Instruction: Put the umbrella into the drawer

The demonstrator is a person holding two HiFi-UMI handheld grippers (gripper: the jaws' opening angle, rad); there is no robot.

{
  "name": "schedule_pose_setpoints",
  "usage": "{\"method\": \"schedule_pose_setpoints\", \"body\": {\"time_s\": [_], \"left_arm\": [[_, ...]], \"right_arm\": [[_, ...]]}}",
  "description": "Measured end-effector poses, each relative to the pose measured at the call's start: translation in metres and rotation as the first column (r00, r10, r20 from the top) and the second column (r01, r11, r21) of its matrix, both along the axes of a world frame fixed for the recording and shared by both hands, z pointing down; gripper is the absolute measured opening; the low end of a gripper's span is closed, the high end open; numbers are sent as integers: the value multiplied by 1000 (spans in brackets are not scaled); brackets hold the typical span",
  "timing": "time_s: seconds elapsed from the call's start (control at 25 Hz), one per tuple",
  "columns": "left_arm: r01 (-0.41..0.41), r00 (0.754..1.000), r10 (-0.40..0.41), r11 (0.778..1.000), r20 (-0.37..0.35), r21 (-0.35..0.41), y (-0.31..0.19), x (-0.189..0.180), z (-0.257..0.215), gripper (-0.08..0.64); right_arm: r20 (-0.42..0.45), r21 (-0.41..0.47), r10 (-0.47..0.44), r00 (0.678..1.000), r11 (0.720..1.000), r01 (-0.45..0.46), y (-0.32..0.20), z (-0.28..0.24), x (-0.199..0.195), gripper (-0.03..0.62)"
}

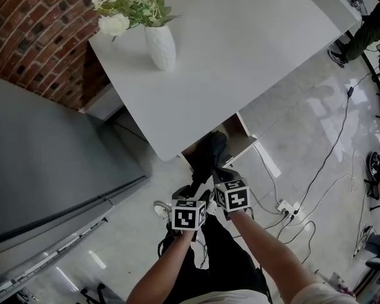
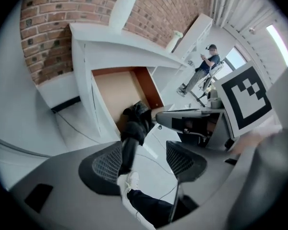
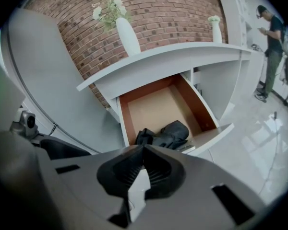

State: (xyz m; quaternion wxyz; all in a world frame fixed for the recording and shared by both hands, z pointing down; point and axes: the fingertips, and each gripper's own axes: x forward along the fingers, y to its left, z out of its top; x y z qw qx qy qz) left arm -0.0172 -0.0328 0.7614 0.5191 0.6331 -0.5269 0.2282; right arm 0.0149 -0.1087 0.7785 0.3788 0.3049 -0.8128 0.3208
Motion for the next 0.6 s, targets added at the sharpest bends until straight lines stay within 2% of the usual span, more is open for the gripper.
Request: {"method": "schedule_pose_setpoints", "body": {"time_s": [0.12,0.4,0.48,0.6], "left_arm": [[-12,1000,12,1000,10,27,-1,1,-11,272],[-18,1000,17,999,22,40,1,0,-30,269],[-16,1000,15,999,17,42,2,0,-37,232],[-18,1000,18,998,4,52,4,2,-47,119]], "right_arm": [[-6,-3,-3,1000,1000,3,5,-5,0,18],[3,16,-14,1000,1000,14,9,-28,-1,18],[5,12,-8,1000,1000,8,14,-35,2,18],[25,1,10,1000,1000,-10,21,-46,9,18]]}}
